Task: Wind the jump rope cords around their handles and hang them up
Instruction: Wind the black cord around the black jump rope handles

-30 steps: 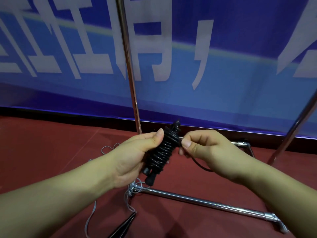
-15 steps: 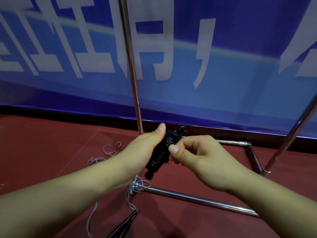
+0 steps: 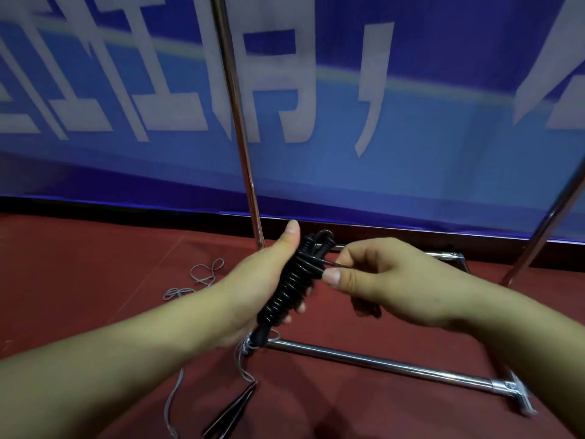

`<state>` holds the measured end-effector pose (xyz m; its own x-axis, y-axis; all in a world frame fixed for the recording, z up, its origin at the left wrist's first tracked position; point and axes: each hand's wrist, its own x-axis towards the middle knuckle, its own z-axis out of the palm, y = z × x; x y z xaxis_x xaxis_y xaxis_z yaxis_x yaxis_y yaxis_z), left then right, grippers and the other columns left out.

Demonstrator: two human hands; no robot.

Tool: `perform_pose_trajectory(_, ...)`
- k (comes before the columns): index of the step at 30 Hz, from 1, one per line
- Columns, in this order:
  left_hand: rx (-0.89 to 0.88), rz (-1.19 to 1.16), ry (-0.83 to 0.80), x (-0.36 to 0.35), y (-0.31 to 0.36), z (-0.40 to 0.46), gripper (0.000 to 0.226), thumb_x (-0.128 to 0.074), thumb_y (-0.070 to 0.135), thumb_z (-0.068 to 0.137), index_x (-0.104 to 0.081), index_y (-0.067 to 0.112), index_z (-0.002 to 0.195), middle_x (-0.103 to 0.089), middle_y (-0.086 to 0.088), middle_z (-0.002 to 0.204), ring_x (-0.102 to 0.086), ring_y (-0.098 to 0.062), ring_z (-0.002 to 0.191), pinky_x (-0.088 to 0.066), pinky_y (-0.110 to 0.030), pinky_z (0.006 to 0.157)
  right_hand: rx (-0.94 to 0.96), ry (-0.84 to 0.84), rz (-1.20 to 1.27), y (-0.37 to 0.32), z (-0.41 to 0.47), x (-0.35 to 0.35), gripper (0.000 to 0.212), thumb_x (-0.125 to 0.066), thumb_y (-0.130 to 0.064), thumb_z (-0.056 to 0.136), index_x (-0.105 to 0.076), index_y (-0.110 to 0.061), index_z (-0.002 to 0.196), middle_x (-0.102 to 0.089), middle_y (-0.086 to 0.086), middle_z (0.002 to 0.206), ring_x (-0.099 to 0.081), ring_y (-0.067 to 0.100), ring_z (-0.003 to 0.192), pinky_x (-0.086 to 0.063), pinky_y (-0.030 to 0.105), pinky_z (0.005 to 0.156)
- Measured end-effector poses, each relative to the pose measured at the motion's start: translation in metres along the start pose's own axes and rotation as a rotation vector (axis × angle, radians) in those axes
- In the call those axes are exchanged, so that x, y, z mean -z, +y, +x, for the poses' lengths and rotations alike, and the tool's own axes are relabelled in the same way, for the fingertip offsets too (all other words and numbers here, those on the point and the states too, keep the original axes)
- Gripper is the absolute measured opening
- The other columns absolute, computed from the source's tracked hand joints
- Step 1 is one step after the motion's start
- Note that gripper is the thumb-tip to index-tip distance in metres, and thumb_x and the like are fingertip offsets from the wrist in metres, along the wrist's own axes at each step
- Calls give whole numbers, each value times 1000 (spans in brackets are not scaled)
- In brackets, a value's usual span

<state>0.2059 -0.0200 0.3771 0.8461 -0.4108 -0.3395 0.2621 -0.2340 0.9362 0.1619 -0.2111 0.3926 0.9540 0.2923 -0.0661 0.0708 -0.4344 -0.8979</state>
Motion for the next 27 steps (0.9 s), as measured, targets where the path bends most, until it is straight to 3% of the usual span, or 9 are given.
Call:
perform_pose_trajectory(5,35,-79,-75,1,2,-2,81,-34,80,81,-67,9,100,-60,-6,69,-55,-20,55,-39,-29,51,-11,-67,27,3,1,-1,13,-63,-19,96,-55,-15,87,-59,-5,62,-58,14,55,-47,32,51)
perform_pose_trajectory(9,16,-94,-160,2,3,-3,81,-55,88,71,-65,12,99,-58,-5,70,-53,-19,56,-39,-28,52,10,-61,60,1,4,6,16,-66,-20,94,-58,-14,83,-50,0,58,-50,18,53,-49,35,52)
perform_pose_trajectory(12,-29,-97,-226,4,1,-4,66,-74,70,62,-68,16,101,-57,-2,70,-52,-16,56,-39,-26,49,31,-66,93,0,4,9,15,-65,-21,95,-61,-10,85,-48,3,66,-50,19,58,-50,36,58)
perform_pose_trajectory(15,-63,-93,-238,5,0,-3,49,-82,54,61,-75,20,95,-56,-3,68,-51,-15,55,-39,-23,46,34,-91,74,0,3,7,12,-60,-19,97,-58,-7,94,-56,-6,67,-56,14,61,-49,32,61)
perform_pose_trajectory(20,-51,-85,-221,5,-3,-4,37,-82,55,62,-71,24,78,-56,-5,68,-50,-15,53,-39,-23,44,-7,-151,110,-2,1,8,12,-57,-18,99,-57,-7,96,-60,-1,65,-53,16,53,-44,26,52)
perform_pose_trajectory(27,-2,-91,-217,10,-1,-7,96,-78,61,63,-51,-6,125,-57,-5,69,-50,-16,52,-38,-23,45,6,-34,110,-3,3,15,21,-77,-31,79,-66,-13,79,-57,3,58,-48,13,49,-42,24,48)
